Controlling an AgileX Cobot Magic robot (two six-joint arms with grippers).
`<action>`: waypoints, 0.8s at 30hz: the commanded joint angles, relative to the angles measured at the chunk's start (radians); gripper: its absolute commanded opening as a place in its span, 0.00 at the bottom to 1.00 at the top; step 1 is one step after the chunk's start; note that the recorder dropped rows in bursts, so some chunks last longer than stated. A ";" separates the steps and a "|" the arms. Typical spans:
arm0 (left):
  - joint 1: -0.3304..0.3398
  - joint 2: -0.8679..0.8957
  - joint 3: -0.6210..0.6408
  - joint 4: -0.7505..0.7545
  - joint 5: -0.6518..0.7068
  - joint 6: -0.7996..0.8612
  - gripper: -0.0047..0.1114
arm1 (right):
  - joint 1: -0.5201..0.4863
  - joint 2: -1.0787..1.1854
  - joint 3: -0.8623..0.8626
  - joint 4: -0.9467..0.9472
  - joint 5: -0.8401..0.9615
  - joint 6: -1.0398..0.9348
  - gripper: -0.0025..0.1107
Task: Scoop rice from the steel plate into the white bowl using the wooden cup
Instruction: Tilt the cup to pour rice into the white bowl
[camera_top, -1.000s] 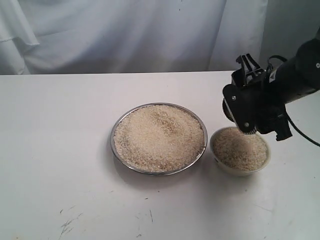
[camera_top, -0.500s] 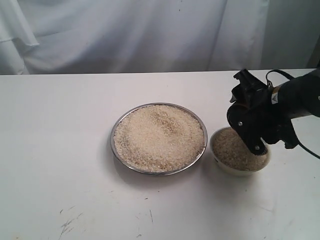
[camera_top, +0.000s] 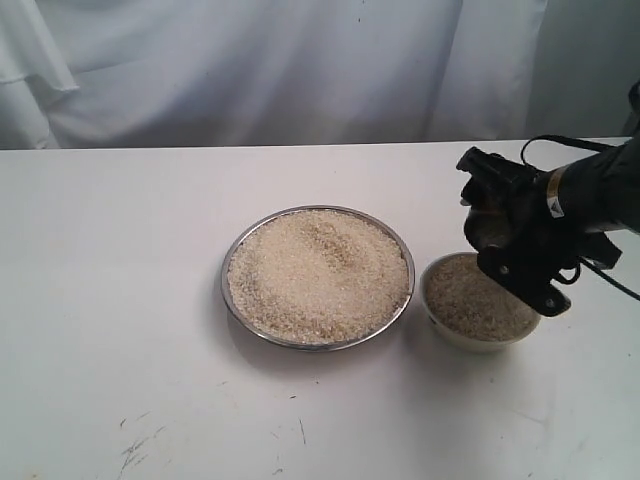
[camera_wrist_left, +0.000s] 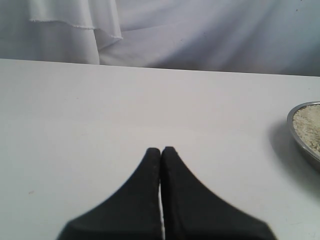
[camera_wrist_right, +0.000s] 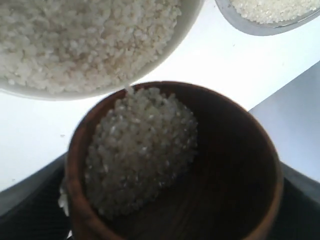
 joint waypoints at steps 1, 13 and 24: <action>0.002 -0.004 0.005 -0.002 -0.013 -0.001 0.04 | -0.009 -0.012 0.003 -0.267 -0.020 0.171 0.02; 0.002 -0.004 0.005 -0.002 -0.013 -0.001 0.04 | 0.074 -0.012 0.003 -0.759 0.096 0.635 0.02; 0.002 -0.004 0.005 -0.002 -0.013 -0.001 0.04 | 0.132 -0.012 0.082 -0.824 0.212 0.647 0.02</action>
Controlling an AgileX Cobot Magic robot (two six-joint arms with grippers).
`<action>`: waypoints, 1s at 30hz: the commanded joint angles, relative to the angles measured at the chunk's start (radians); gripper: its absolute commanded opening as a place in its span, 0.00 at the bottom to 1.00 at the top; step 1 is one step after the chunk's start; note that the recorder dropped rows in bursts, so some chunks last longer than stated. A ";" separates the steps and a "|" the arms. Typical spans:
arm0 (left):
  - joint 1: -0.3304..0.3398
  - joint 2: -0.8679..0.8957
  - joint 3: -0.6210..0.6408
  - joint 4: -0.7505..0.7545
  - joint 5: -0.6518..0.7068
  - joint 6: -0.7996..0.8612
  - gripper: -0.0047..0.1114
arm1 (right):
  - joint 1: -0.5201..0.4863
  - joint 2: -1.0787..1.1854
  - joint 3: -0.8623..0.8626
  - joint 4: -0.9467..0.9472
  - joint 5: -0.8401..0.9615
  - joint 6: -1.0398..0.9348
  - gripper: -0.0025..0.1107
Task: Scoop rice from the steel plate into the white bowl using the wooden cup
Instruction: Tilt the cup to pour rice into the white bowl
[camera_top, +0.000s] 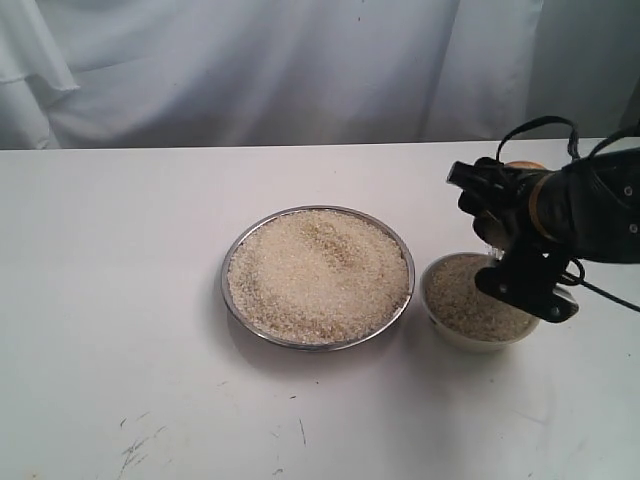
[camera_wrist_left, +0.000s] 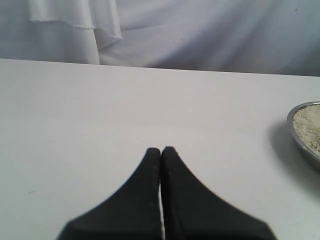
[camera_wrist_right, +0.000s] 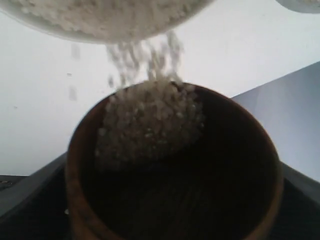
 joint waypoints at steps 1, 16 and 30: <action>0.002 -0.004 0.005 -0.002 -0.013 -0.001 0.04 | 0.010 -0.011 0.045 -0.049 0.016 0.023 0.02; 0.002 -0.004 0.005 -0.002 -0.013 -0.001 0.04 | 0.031 -0.011 0.050 -0.197 0.025 0.189 0.02; 0.002 -0.004 0.005 -0.002 -0.013 -0.001 0.04 | 0.107 -0.009 0.055 -0.299 0.126 0.329 0.02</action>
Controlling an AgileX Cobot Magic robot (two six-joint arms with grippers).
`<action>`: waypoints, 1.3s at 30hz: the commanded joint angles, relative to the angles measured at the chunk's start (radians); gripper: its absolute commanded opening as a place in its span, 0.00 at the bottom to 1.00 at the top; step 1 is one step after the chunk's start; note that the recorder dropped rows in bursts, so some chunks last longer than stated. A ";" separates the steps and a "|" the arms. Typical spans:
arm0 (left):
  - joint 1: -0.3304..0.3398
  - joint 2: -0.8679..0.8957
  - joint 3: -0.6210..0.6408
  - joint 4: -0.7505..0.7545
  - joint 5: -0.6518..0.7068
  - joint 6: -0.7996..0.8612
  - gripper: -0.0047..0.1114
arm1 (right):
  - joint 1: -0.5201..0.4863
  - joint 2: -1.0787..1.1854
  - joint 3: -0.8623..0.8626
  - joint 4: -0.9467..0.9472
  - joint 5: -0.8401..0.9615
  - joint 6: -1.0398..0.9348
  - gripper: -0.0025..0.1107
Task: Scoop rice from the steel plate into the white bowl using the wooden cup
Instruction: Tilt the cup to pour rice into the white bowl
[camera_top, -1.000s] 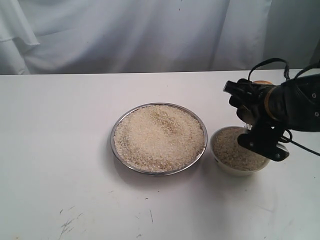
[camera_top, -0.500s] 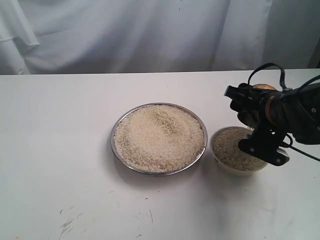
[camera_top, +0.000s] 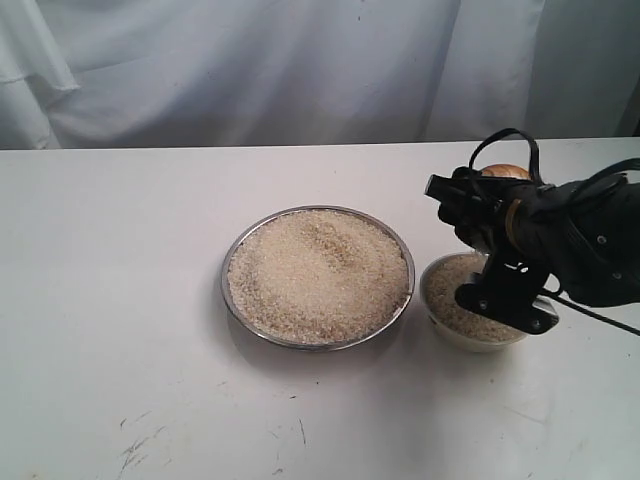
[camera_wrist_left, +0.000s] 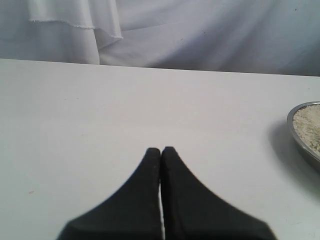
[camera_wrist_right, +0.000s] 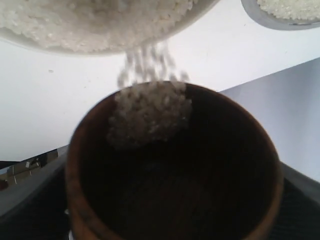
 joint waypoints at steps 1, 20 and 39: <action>0.002 -0.004 0.005 -0.002 -0.013 -0.001 0.04 | 0.014 -0.009 0.011 -0.074 0.052 0.098 0.02; 0.002 -0.004 0.005 -0.002 -0.013 -0.001 0.04 | 0.043 -0.009 0.074 -0.074 0.126 0.110 0.02; 0.002 -0.004 0.005 -0.002 -0.013 -0.001 0.04 | 0.052 -0.009 0.074 -0.074 0.225 0.103 0.02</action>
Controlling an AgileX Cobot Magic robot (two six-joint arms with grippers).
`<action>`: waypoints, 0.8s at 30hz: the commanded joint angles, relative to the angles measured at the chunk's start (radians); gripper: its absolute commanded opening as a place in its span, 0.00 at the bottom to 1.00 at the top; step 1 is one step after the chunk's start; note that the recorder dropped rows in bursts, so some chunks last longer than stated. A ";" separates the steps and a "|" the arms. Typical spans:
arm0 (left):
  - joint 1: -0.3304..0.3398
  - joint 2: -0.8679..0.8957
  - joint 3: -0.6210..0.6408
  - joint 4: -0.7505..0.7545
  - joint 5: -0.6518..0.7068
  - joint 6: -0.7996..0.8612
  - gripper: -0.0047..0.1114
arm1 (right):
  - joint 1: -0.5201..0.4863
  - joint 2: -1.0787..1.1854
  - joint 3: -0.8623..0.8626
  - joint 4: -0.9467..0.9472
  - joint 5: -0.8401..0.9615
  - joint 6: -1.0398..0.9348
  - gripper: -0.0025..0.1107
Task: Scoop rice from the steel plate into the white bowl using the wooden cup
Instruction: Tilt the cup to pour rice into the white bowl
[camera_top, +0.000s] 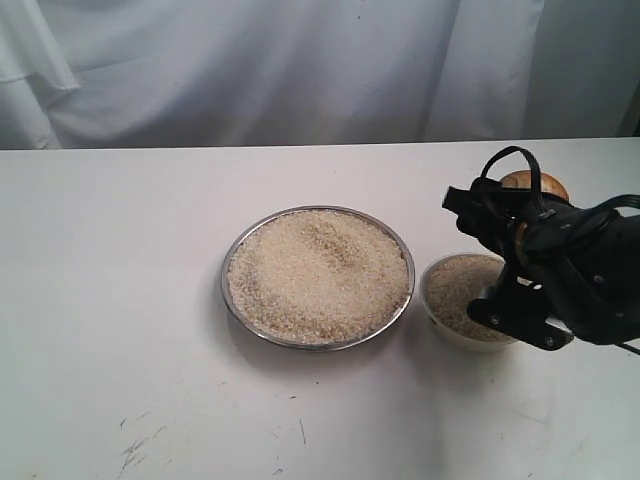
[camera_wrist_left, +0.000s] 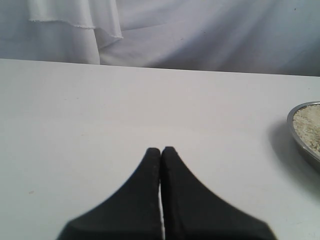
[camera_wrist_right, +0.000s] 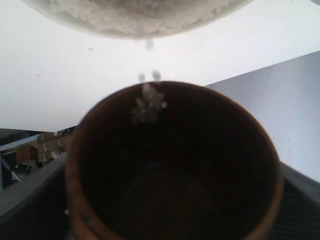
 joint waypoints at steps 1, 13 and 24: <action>0.002 -0.004 0.005 -0.002 -0.013 -0.001 0.04 | 0.014 -0.008 0.006 -0.015 0.063 -0.001 0.02; 0.002 -0.004 0.005 -0.002 -0.013 -0.001 0.04 | 0.072 -0.008 -0.013 -0.015 0.116 0.017 0.02; 0.002 -0.004 0.005 -0.002 -0.013 -0.001 0.04 | 0.091 -0.008 -0.016 -0.015 0.186 0.022 0.02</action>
